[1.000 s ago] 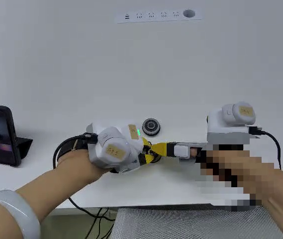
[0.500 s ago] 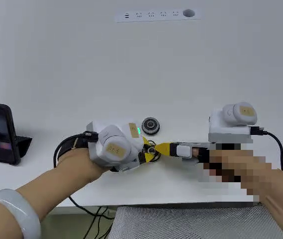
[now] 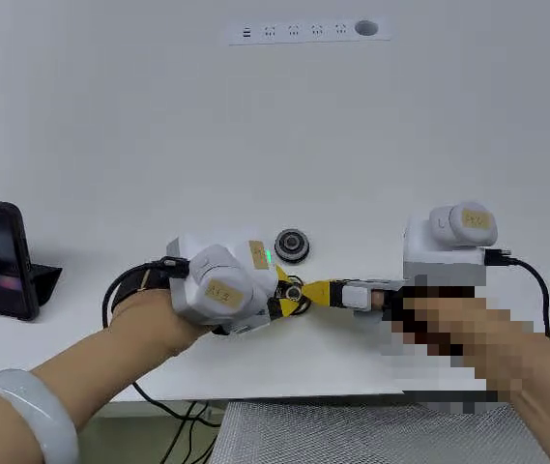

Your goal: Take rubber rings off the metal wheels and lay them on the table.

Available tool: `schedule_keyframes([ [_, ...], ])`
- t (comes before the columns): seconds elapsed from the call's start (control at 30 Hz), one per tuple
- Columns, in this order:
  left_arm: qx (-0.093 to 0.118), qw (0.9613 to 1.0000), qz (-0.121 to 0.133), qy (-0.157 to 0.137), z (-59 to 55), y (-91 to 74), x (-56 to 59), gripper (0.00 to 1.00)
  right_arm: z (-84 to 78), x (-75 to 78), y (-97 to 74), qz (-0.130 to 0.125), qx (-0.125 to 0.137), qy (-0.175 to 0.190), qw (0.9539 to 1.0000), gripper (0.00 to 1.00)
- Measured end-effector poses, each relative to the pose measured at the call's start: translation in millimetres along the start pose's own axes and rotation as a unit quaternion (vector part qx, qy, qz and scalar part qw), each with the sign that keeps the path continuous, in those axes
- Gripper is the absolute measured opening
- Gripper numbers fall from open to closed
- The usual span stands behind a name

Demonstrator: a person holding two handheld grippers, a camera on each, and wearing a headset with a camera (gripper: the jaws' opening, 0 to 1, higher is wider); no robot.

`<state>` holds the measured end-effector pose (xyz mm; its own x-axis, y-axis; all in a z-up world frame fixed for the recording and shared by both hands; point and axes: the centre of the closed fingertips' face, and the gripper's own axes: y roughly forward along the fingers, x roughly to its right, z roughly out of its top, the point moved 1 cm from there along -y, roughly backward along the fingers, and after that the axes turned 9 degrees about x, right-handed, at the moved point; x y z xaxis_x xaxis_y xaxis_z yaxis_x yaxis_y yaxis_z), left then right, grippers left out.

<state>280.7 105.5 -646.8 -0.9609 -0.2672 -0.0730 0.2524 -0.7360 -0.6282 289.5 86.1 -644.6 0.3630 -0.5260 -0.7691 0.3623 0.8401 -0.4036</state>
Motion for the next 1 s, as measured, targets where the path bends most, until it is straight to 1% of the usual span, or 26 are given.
schedule_keyframes([
  [0.1,0.005,1.0,0.0,-0.001,2.2,-3.6,0.5,0.12,-0.2,0.6,0.3,-0.002,0.0,0.0,1.0,0.02],
  [0.27,0.013,0.9999,0.005,0.002,4.6,-6.4,1.9,0.15,-1.0,0.9,0.9,-0.003,-0.001,0.0,1.0,0.02],
  [0.4,0.018,0.9997,0.013,0.003,5.8,-8.7,0.6,0.2,-1.4,0.8,1.4,-0.004,-0.001,0.0,1.0,0.02],
  [0.53,0.023,0.9996,0.019,0.003,6.8,-11.4,0.0,0.22,-1.7,0.5,1.5,-0.003,-0.001,0.0,1.0,0.02],
  [0.67,0.024,0.9993,0.028,0.003,4.5,-13.4,-1.8,0.3,-2.4,-1.8,2.0,0.001,-0.001,0.0,1.0,0.02],
  [0.93,0.028,0.9988,0.039,-0.01,-0.6,-18.5,-3.2,0.35,-2.3,-11.8,1.3,0.012,0.0,0.001,0.9999,0.02],
  [1.0,0.033,0.9984,0.043,-0.015,-1.3,-19.6,-4.0,0.36,-1.6,-14.7,0.9,0.015,0.001,0.001,0.9999,0.02],
])
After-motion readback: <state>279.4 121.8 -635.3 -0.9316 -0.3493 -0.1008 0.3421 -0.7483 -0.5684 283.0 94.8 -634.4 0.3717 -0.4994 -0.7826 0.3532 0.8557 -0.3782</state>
